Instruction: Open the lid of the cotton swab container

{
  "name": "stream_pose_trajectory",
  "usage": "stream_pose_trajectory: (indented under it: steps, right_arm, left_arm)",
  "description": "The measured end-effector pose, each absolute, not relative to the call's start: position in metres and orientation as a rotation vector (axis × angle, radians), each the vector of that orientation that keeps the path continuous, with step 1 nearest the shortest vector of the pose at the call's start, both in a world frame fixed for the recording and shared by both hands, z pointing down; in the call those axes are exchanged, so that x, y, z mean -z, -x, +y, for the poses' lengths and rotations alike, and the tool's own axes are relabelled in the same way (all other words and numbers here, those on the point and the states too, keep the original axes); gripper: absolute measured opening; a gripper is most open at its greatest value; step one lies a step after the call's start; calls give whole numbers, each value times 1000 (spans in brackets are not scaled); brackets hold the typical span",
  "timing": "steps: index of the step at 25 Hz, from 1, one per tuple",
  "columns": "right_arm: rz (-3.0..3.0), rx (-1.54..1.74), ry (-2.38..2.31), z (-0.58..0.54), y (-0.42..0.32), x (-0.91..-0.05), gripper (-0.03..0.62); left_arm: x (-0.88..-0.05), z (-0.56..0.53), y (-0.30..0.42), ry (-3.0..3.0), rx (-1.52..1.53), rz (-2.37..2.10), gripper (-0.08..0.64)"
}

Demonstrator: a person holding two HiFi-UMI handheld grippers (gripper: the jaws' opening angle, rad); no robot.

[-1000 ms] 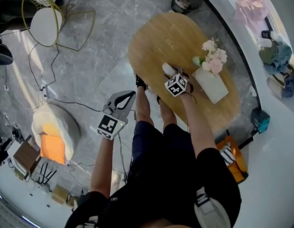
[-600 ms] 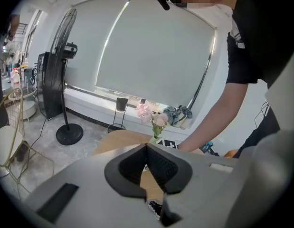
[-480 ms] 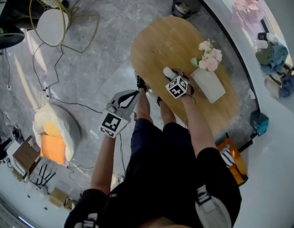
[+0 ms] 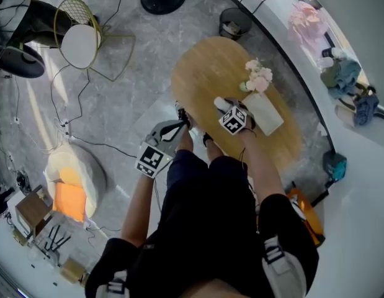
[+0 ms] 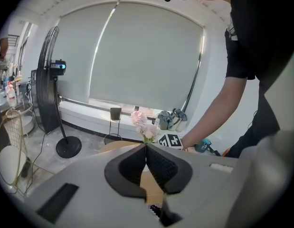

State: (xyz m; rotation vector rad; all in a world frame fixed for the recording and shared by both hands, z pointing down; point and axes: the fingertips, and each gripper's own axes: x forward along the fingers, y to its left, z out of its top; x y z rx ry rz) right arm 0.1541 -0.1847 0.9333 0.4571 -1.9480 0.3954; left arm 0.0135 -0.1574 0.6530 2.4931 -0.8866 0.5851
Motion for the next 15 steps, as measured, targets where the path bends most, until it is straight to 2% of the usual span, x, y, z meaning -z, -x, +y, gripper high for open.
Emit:
stream_pose_trajectory:
  steps: [15]
  right_arm:
    - [-2068,-332,-371,-170,-160,-809,212]
  left_arm:
    - [-597,-129,-38,-2630,-558,-879,0]
